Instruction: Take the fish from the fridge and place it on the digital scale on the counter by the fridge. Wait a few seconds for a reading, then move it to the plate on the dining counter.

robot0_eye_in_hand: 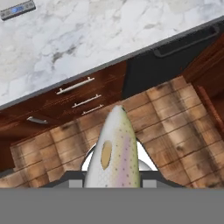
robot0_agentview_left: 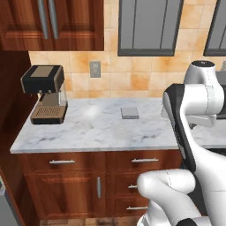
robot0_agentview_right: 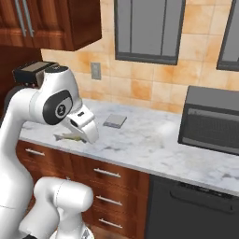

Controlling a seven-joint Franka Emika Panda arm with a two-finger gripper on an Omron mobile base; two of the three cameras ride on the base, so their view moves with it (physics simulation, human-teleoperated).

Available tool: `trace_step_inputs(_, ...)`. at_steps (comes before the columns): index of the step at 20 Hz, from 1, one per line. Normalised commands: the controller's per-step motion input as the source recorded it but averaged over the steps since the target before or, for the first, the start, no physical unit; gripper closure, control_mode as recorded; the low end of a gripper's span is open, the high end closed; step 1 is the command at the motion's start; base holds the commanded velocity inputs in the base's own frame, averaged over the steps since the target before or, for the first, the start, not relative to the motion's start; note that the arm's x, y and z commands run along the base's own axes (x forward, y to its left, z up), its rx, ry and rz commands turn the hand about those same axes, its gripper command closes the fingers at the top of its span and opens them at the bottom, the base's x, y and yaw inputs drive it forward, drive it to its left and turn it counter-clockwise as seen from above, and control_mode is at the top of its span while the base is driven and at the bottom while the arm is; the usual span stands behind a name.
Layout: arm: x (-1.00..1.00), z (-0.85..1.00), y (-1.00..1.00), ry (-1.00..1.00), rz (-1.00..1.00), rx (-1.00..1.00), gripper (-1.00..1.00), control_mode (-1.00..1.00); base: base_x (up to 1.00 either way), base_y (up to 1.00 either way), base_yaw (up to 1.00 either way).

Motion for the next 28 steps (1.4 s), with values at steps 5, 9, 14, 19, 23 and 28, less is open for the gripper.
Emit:
trace_step_inputs(5, 0.00, 0.00, 0.00, 0.00, 0.00, 0.00, 1.00, 1.00, 0.68, -0.19, 0.15)
trace_step_inputs(9, 0.53, -0.21, -0.01, 0.08, 0.12, 0.01, 1.00, -1.00, 0.17, -0.03, 0.04)
trace_step_inputs(14, 0.92, -0.34, 0.00, 0.01, 0.24, 0.00, 1.00, -1.00, 0.00, 0.00, 0.00)
trace_step_inputs(19, 1.00, -0.57, 0.10, 0.03, 0.26, 0.00, 1.00, -1.00, 0.00, 0.00, 0.00)
trace_step_inputs(23, 1.00, -0.63, 0.06, 0.03, 0.25, 0.00, 1.00, -1.00, 0.00, 0.00, 0.00)
trace_step_inputs(28, 1.00, -0.44, 0.00, 0.08, 0.28, 0.05, 1.00, -1.00, 0.00, 0.00, 0.00)
